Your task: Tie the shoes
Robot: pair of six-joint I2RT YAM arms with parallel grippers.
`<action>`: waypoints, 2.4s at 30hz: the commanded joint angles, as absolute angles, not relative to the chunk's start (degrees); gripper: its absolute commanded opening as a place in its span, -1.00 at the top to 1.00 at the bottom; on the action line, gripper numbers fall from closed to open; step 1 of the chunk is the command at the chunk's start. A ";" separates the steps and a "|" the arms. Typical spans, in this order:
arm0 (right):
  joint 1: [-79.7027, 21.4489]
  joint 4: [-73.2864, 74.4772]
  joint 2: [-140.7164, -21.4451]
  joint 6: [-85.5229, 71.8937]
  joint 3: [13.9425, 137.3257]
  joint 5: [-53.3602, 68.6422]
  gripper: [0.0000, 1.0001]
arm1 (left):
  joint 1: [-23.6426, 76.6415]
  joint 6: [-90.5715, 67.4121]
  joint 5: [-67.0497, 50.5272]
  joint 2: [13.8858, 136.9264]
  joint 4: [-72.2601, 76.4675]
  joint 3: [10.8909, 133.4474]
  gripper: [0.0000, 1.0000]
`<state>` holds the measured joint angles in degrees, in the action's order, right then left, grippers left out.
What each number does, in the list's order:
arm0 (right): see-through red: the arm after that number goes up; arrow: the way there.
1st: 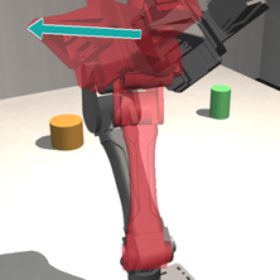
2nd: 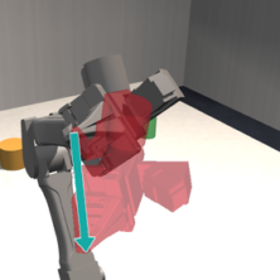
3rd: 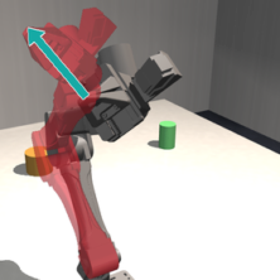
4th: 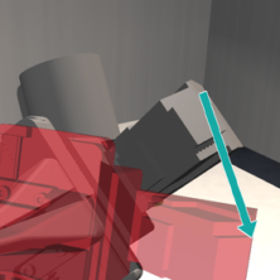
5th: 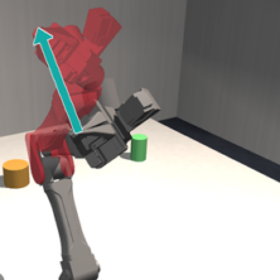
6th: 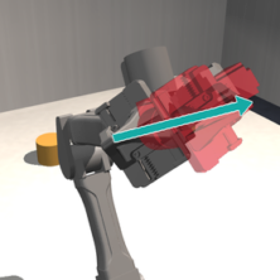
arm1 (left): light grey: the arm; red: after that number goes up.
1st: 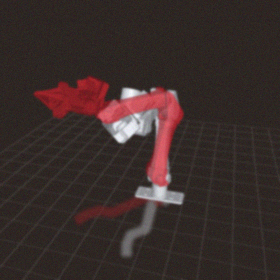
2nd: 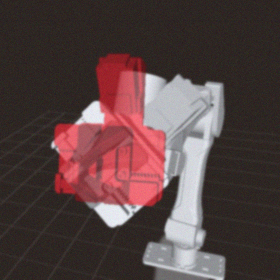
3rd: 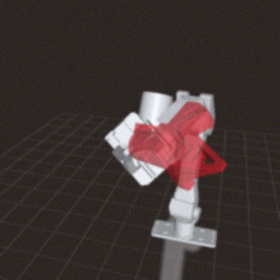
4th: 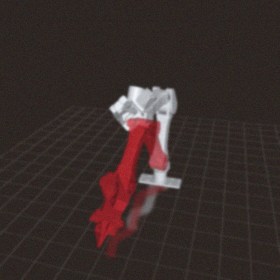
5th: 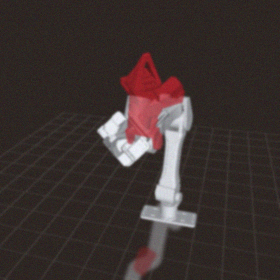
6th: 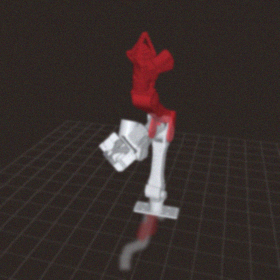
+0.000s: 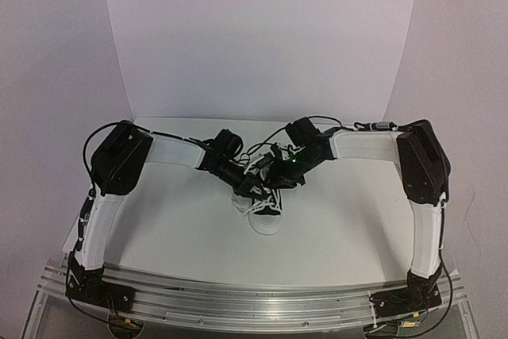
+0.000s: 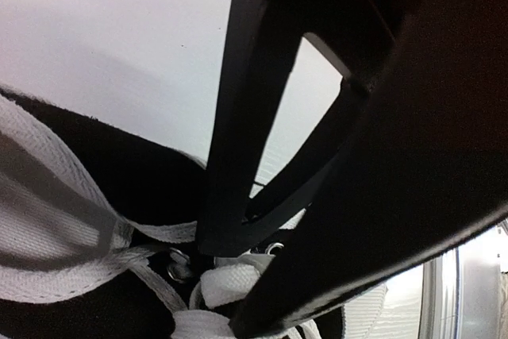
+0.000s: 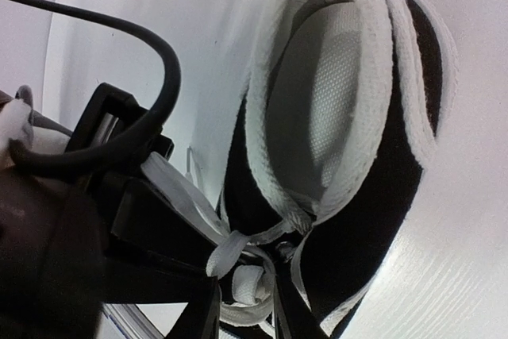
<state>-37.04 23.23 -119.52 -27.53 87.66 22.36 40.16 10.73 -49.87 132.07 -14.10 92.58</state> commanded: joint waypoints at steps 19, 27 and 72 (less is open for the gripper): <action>-37.80 21.99 -113.72 -30.87 85.77 15.12 1.00 | 39.02 26.58 -46.14 127.18 -21.49 96.06 0.48; -37.79 20.43 -113.87 -31.94 84.59 14.37 1.00 | 38.94 36.36 -47.10 121.88 -27.38 94.32 0.20; -37.71 18.63 -115.06 -32.81 83.41 14.76 1.00 | 37.37 60.90 -72.08 127.16 -39.29 97.08 -0.06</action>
